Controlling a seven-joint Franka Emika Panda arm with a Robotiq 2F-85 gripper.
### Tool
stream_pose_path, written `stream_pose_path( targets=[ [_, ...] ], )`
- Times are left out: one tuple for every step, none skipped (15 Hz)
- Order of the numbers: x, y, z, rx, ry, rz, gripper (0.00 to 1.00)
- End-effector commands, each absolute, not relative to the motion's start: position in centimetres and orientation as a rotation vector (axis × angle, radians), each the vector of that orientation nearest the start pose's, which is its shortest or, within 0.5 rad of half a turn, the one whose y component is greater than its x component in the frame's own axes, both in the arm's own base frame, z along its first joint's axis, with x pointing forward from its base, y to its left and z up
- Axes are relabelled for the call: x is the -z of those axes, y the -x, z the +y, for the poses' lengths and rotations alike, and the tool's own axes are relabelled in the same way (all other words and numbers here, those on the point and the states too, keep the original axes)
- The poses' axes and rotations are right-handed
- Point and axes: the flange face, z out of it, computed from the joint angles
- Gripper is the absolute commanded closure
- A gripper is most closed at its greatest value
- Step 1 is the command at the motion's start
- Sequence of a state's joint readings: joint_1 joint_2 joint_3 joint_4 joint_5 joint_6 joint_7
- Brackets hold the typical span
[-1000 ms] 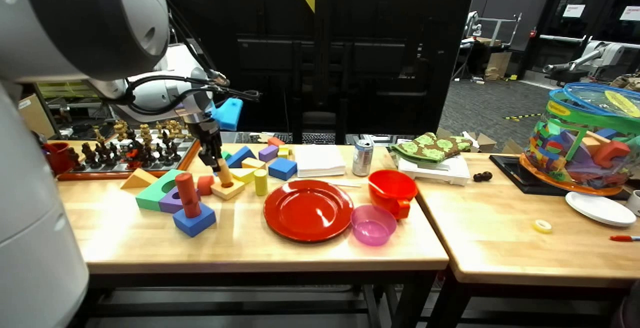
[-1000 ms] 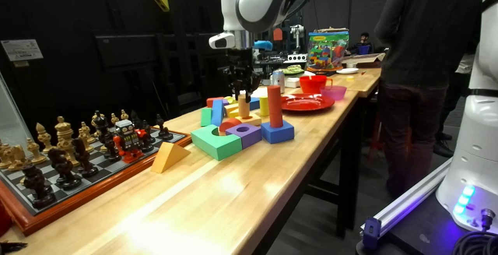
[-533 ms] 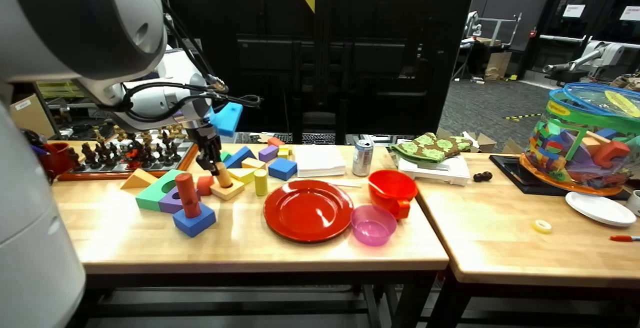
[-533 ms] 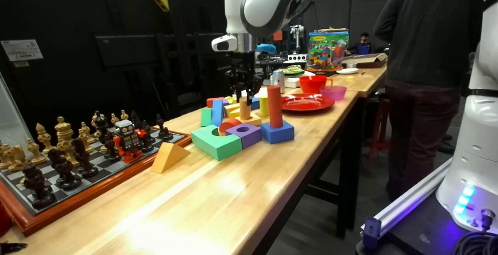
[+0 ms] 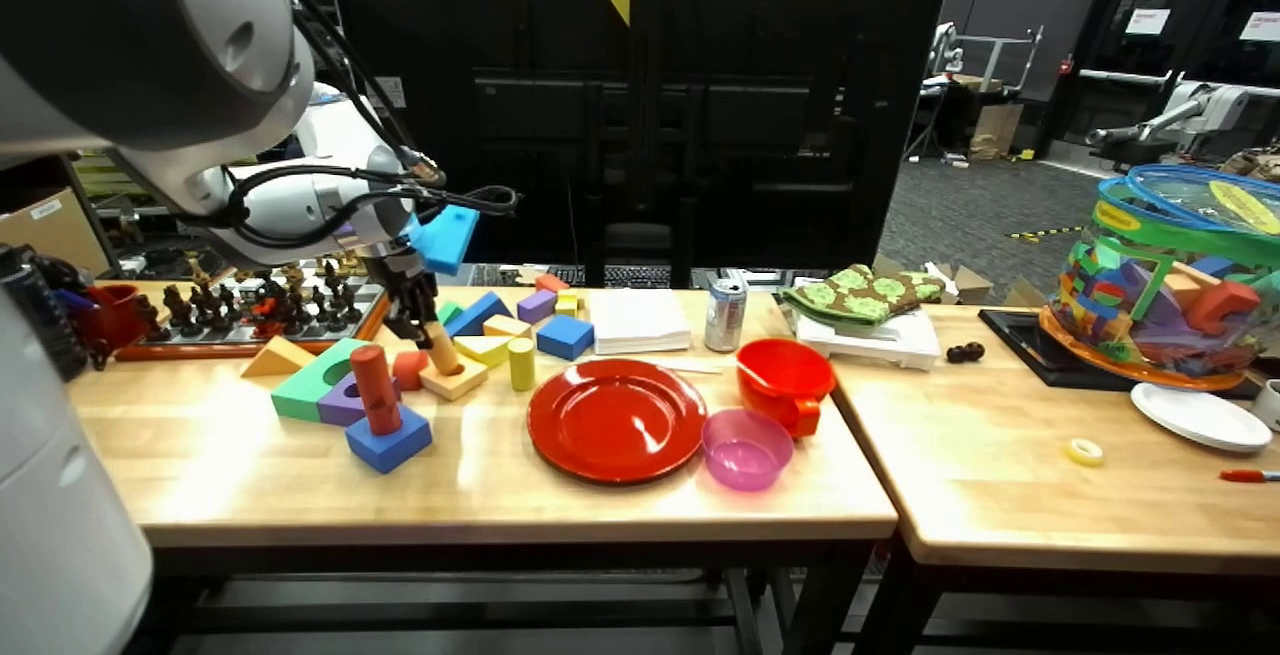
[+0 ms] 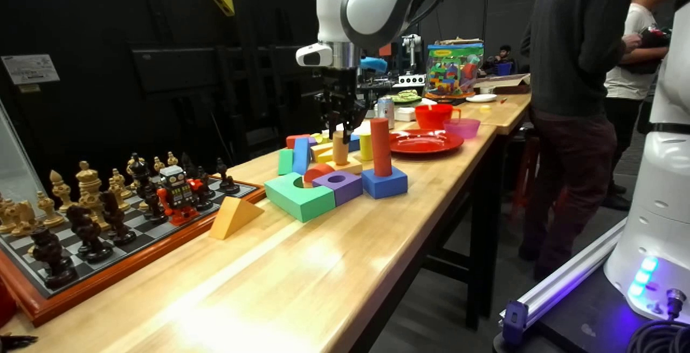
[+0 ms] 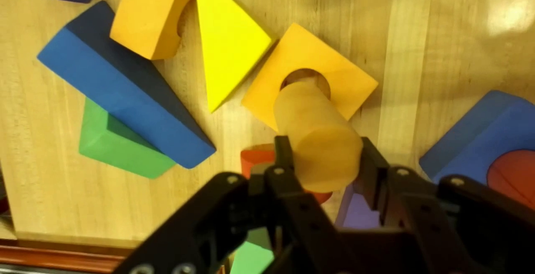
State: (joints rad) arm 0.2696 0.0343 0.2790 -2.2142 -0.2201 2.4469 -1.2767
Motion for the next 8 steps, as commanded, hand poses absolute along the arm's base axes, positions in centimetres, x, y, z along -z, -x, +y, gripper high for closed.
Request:
stream_pose_path(
  targets=[
    [-39.6,-45.3,28.3,-0.23,-1.591,2.402,0.85],
    [-39.7,-45.1,28.2,-0.234,-1.592,2.399,0.85],
    [-39.8,-45.0,28.0,-0.24,-1.597,2.397,0.85],
    [-39.8,-44.9,27.8,-0.241,-1.598,2.393,0.85],
    [-39.8,-44.8,27.7,-0.24,-1.605,2.387,0.85],
    [-39.8,-44.8,27.4,-0.242,-1.61,2.384,0.85],
    [-39.8,-44.8,27.3,-0.241,-1.615,2.381,0.85],
    [-39.7,-44.8,27.1,-0.24,-1.621,2.381,0.85]
  ],
)
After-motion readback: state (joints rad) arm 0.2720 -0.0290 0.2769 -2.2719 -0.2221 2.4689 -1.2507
